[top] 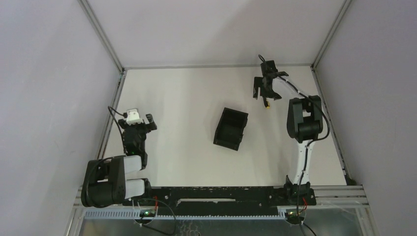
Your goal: Put the screwdriver in the bin
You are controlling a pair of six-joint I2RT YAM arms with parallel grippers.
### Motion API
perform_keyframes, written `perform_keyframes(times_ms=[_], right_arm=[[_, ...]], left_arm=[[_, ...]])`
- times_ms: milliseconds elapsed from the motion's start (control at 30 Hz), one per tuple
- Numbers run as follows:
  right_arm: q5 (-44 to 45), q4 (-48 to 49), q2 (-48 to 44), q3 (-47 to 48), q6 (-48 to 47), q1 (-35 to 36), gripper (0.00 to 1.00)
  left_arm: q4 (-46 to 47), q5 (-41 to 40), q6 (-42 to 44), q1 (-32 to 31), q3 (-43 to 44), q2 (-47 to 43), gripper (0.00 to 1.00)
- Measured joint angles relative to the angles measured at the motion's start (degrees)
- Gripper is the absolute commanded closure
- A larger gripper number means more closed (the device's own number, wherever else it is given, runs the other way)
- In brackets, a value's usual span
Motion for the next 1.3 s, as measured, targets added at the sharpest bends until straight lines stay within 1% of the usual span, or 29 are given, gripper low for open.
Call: perform_keyframes(times_ms=[100, 167, 200, 233, 267, 300, 367, 433, 467, 600, 700, 800, 933, 1033, 1133, 1233, 1300], right_arm=[[-1.16, -2.97, 4.87, 4.2, -1.75, -1.01, 0.14], [-2.05, -4.11, 7.69, 7.19, -2.6, -1.55, 0.18], [-2.43, -4.42, 8.68, 8.15, -2.78, -1.75, 0.22], [-2.82, -4.66, 9.88, 9.16, -3.08, -1.88, 0.28], [-3.06, -4.72, 10.51, 9.4, -3.26, -1.97, 0.36], [-3.19, -4.98, 11.08, 9.51, -3.43, -2.08, 0.47], [-4.2, -5.11, 11.8, 9.81, -3.28, -2.14, 0.76], [-4.46, -5.4, 11.8, 9.86, -3.15, -2.19, 0.97], [-4.39, -5.51, 11.82, 9.86, -3.08, -2.16, 1.0], [-4.17, -6.12, 11.3, 9.81, -2.91, -2.16, 1.0], [-3.69, -7.17, 8.63, 8.11, -2.95, -1.75, 1.0], [-2.32, -8.07, 1.31, 4.11, -2.86, -0.9, 1.0], [0.2, -8.15, -14.25, -1.92, -1.66, 1.88, 1.0], [2.32, -5.97, -28.57, -10.12, 1.09, 6.34, 1.0], [3.8, -5.11, -39.6, -17.84, 4.61, 13.2, 1.0], [4.81, -4.76, -43.32, -22.47, 7.74, 20.37, 1.0], [5.81, -4.79, -42.8, -24.15, 9.75, 25.09, 1.0]], left_arm=[[0.0, -0.02, 0.0, 0.0, 0.0, 0.0, 0.0], [0.0, -0.02, 0.0, 0.0, -0.02, 0.0, 0.0], [-0.02, -0.02, 0.0, 0.0, -0.02, 0.0, 0.0], [-0.02, -0.02, -0.02, 0.0, -0.02, 0.0, 0.0], [-0.02, -0.02, 0.0, 0.0, 0.0, 0.0, 0.0], [-0.02, -0.02, 0.0, 0.0, -0.02, 0.0, 0.0], [-0.02, -0.02, 0.0, 0.0, 0.0, 0.0, 0.0], [-0.02, -0.02, 0.0, 0.0, -0.02, 0.0, 0.0], [0.0, -0.02, 0.0, 0.0, -0.02, 0.0, 0.0], [-0.02, -0.02, 0.0, 0.0, -0.02, 0.0, 0.0], [0.0, -0.02, -0.02, 0.0, -0.02, 0.0, 0.0], [-0.02, -0.02, 0.0, 0.0, 0.0, 0.0, 0.0], [0.0, -0.02, -0.02, 0.0, -0.02, 0.0, 0.0], [0.0, -0.02, 0.0, 0.0, -0.02, 0.0, 0.0], [0.0, -0.02, 0.0, 0.0, 0.0, 0.0, 0.0], [0.0, -0.02, 0.0, 0.0, -0.02, 0.0, 0.0], [-0.02, -0.02, 0.0, 0.0, 0.0, 0.0, 0.0]])
